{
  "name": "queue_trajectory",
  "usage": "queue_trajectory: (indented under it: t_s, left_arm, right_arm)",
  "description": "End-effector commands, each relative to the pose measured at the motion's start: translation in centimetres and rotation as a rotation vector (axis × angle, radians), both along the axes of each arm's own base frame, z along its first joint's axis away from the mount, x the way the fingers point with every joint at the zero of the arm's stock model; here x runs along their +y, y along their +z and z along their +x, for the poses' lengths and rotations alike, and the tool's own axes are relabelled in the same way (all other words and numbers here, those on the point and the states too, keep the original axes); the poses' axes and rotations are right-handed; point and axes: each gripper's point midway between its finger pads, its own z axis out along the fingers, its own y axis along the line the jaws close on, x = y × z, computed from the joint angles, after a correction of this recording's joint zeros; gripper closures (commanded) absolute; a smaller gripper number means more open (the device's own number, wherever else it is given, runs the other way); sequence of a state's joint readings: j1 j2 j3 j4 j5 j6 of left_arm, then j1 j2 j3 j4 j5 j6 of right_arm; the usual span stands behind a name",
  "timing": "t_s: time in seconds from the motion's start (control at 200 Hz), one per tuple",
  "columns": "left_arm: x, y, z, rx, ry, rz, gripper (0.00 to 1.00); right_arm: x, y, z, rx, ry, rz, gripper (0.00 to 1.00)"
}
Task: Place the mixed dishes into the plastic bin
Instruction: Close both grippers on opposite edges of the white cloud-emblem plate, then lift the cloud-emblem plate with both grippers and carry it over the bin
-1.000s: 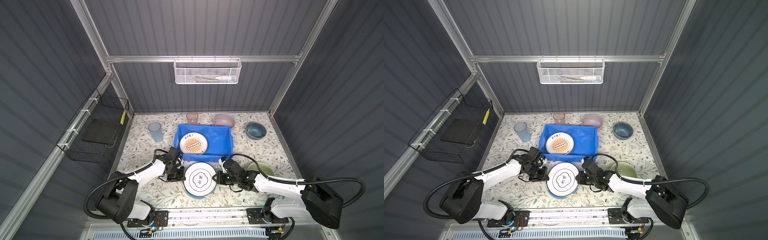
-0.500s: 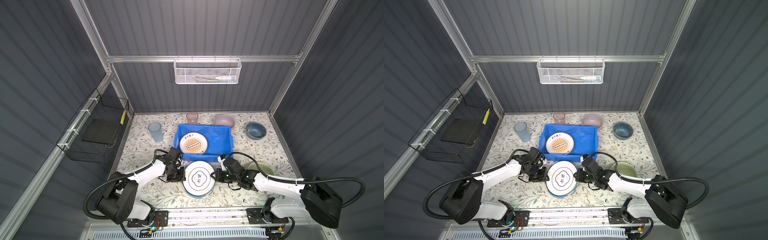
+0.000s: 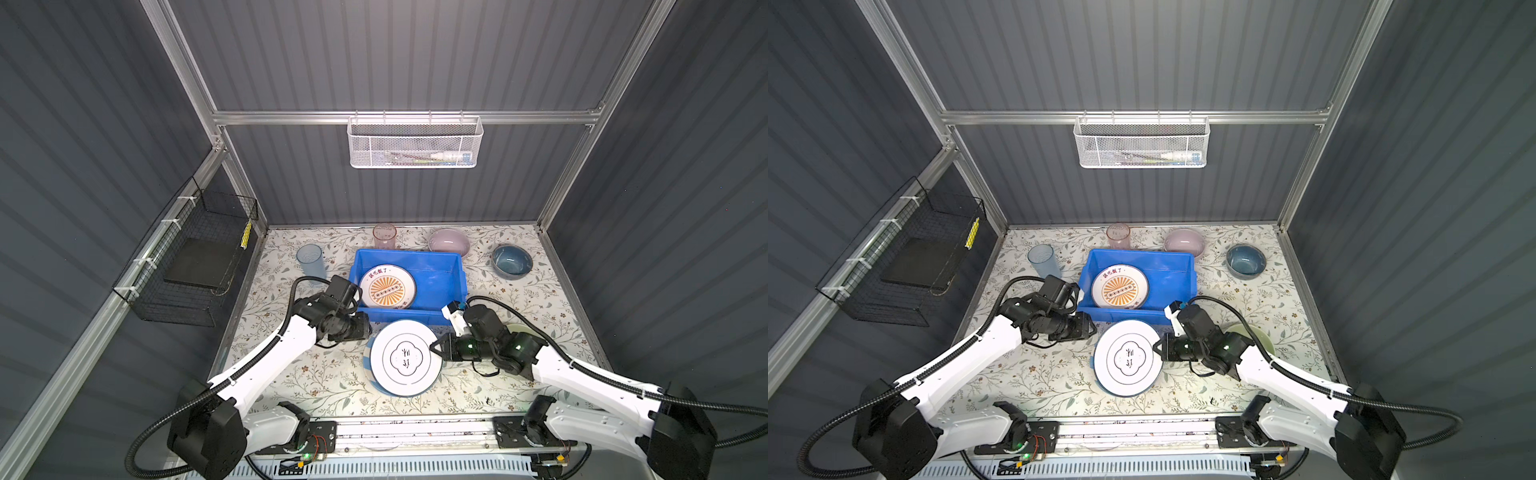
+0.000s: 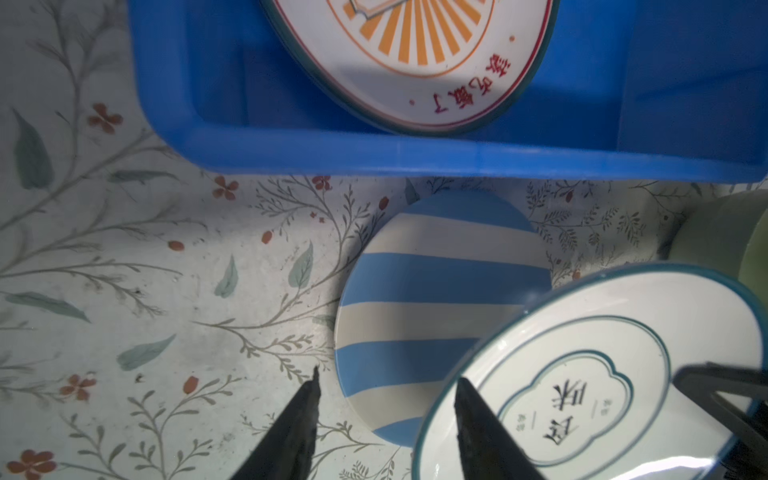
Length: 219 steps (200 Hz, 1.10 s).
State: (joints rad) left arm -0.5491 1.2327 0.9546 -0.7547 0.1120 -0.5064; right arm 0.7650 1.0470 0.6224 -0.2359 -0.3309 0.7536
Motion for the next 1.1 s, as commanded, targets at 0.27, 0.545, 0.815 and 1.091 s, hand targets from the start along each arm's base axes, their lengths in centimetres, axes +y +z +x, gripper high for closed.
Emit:
queue_trajectory:
  t_s: [0.27,0.545,0.815,1.091]
  left_arm:
    - [3.9,1.4,5.8,-0.094,0.129,0.22,0.44]
    - [5.3,0.1,10.1,-0.111,0.109,0.253,0.49]
    - [3.5,-0.9,12.5,-0.104,0.053,0.226,0.56]
    - [3.2,-2.0,13.0,-0.071,0.032,0.231,0.64]
  right_arm:
    - [-3.4,7.8,6.4,-0.147,-0.106,-0.077,1.0]
    - [-1.6,9.4,13.8,-0.167,-0.216,-0.053,1.0]
    - [0.0,8.6,20.1,-0.158,-0.304,-0.118,1.0]
    - [3.6,6.3,24.0,-0.112,-0.27,-0.071,1.0]
